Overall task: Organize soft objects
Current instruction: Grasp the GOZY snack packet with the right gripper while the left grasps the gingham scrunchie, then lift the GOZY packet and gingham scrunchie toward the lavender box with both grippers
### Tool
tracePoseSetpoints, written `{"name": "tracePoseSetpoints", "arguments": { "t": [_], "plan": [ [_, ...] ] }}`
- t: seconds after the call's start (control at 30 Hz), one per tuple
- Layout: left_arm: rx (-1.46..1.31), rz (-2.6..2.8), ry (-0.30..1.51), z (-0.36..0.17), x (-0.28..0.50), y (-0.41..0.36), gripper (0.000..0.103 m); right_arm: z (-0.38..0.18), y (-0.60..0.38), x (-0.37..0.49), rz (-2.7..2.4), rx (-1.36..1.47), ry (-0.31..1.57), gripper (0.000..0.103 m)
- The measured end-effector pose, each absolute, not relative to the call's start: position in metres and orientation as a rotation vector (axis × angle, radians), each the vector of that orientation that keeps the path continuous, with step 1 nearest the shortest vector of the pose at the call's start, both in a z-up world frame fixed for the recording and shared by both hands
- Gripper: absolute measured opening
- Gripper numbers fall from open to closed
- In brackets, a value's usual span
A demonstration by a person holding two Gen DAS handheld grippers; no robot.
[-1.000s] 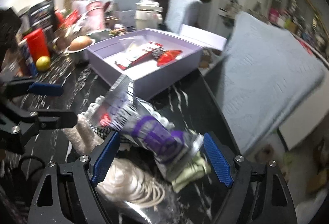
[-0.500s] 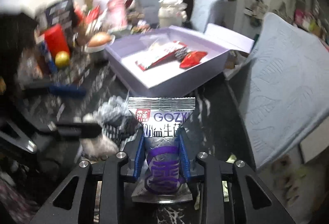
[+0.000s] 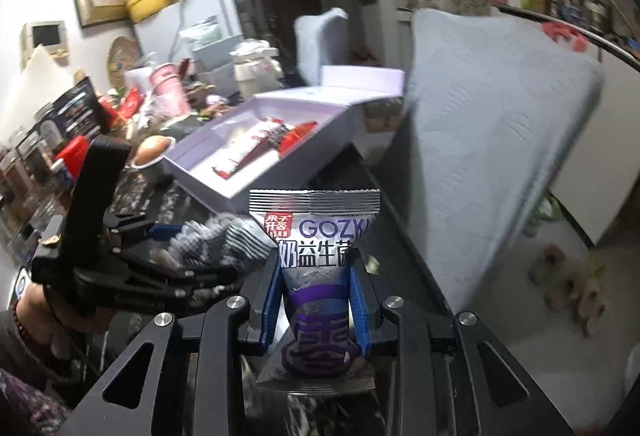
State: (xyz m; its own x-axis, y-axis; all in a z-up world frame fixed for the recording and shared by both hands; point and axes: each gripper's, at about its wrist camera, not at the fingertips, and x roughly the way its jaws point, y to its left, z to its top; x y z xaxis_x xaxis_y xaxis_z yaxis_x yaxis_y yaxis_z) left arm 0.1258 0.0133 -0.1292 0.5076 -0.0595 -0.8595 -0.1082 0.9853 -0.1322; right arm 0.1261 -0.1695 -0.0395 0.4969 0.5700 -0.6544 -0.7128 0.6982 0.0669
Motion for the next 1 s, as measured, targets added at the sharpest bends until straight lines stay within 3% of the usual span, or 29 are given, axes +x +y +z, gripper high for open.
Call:
{"name": "tracePoseSetpoints", "arguments": {
  "t": [0.13,0.2,0.27,0.37,1.0],
  "plan": [
    [-0.158,0.058,1.038,-0.138,0.129,0.012,0.083,-0.055,-0.180,0.128,0.745,-0.177,0.753,0.030],
    [-0.156,0.057,1.027,-0.138,0.128,0.011,0.078,-0.062,-0.181,0.126,0.738,-0.171,0.771,0.030],
    [-0.147,0.057,1.005,-0.136,0.124,0.010,0.056,-0.065,-0.181,0.123,0.736,-0.170,0.773,0.030],
    [-0.179,0.065,0.983,-0.133,0.117,0.014,0.042,-0.067,-0.180,0.120,0.733,-0.159,0.775,0.030],
    [-0.211,0.086,0.863,-0.085,0.048,0.028,0.041,-0.055,-0.176,0.087,0.750,-0.126,0.733,0.030]
  ]
}}
